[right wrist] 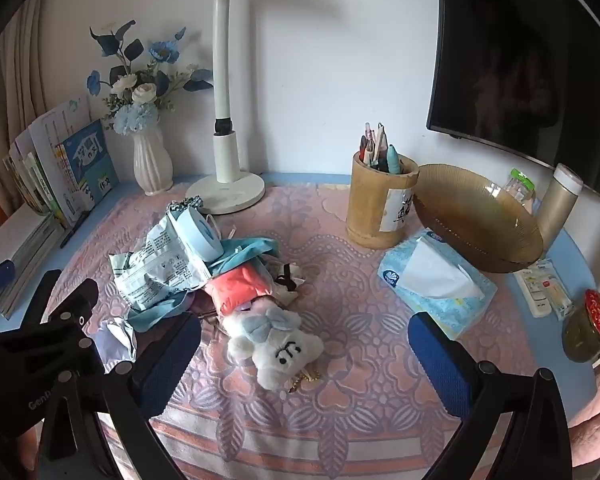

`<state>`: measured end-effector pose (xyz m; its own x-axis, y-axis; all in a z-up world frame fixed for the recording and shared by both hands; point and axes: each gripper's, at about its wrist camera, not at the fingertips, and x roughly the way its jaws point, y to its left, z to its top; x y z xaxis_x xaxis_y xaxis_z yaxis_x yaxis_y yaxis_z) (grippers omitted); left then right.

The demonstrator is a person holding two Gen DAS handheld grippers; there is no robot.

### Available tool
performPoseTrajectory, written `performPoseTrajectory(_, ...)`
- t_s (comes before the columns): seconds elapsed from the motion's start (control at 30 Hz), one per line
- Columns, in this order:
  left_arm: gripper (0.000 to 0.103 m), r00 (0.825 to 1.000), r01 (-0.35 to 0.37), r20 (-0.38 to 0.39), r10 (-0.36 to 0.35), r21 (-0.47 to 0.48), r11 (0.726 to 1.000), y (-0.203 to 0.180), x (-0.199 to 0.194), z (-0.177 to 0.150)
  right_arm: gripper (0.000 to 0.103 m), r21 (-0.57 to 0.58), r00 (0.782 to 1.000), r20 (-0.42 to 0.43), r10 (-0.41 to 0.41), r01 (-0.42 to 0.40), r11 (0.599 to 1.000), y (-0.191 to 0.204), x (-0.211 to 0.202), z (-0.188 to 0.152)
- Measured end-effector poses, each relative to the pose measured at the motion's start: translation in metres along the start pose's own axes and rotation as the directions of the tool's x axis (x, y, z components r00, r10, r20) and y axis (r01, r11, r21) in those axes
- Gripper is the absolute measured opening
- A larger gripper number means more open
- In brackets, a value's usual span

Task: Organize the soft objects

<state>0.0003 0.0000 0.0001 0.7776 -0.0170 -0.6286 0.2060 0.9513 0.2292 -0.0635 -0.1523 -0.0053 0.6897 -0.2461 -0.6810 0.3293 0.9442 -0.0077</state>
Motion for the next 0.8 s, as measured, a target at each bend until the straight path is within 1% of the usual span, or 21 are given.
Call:
performPoseTrajectory(0.23,0.103,1.0,-0.003,-0.014,0.003,0.005,1.0,-0.005,-0.001,-0.002,0.103,0.009,1.0,-0.009,0.002,-0.002,1.0,-0.003,0.003,0.003)
performPoseTrajectory(0.3,0.103,0.999,0.026,-0.021,-0.026,0.0,1.0,-0.003,0.002,-0.006,0.103,0.011,1.0,-0.008,0.003,-0.003,1.0,0.001,0.004,-0.004)
performPoseTrajectory(0.33,0.103,0.997,0.064,-0.047,-0.064,0.002,0.998,-0.002,0.009,-0.007,0.103,0.0,1.0,-0.019,-0.004,0.004,1.0,0.001,0.004,-0.003)
performPoseTrajectory(0.37,0.103,0.989,0.119,-0.093,-0.118,-0.001,0.993,-0.001,0.019,-0.008,0.103,0.001,1.0,-0.011,-0.009,0.009,1.0,0.002,0.003,-0.004)
performPoseTrajectory(0.4,0.103,0.975,0.171,-0.141,-0.171,-0.017,0.985,0.001,0.029,-0.014,0.103,-0.001,1.0,-0.001,-0.015,0.015,1.0,0.001,0.002,-0.005)
performPoseTrajectory(0.43,0.103,0.96,0.204,-0.189,-0.207,-0.036,0.978,0.003,0.04,-0.022,0.103,-0.003,1.0,0.01,-0.024,0.024,1.0,0.0,0.002,-0.007)
performPoseTrajectory(0.47,0.103,0.947,0.22,-0.229,-0.226,-0.054,0.974,0.005,0.051,-0.03,0.103,0.0,1.0,0.013,-0.027,0.027,1.0,-0.005,0.004,-0.009)
performPoseTrajectory(0.57,0.102,0.919,0.205,-0.328,-0.22,-0.08,0.975,0.01,0.081,-0.058,0.103,0.023,1.0,-0.012,-0.004,0.005,1.0,-0.019,0.01,-0.011)
performPoseTrajectory(0.6,0.102,0.906,0.205,-0.362,-0.22,-0.079,0.975,0.009,0.092,-0.068,0.103,0.032,1.0,-0.026,0.002,-0.001,0.999,-0.021,0.014,-0.013)
performPoseTrajectory(0.67,0.102,0.891,0.189,-0.407,-0.204,-0.078,0.979,0.009,0.105,-0.082,0.103,0.043,0.998,-0.055,0.014,-0.012,0.999,-0.023,0.022,-0.017)
performPoseTrajectory(0.73,0.102,0.882,0.18,-0.429,-0.194,-0.074,0.981,0.009,0.112,-0.093,0.103,0.049,0.996,-0.08,0.029,-0.026,0.998,-0.023,0.03,-0.02)
performPoseTrajectory(0.77,0.103,0.872,0.188,-0.446,-0.204,-0.081,0.979,0.008,0.116,-0.097,0.103,0.048,0.995,-0.091,0.036,-0.032,0.998,-0.022,0.032,-0.021)
performPoseTrajectory(0.8,0.103,0.871,0.2,-0.434,-0.23,-0.114,0.973,0.012,0.117,-0.1,0.103,0.045,0.995,-0.094,0.039,-0.035,0.998,-0.02,0.033,-0.022)
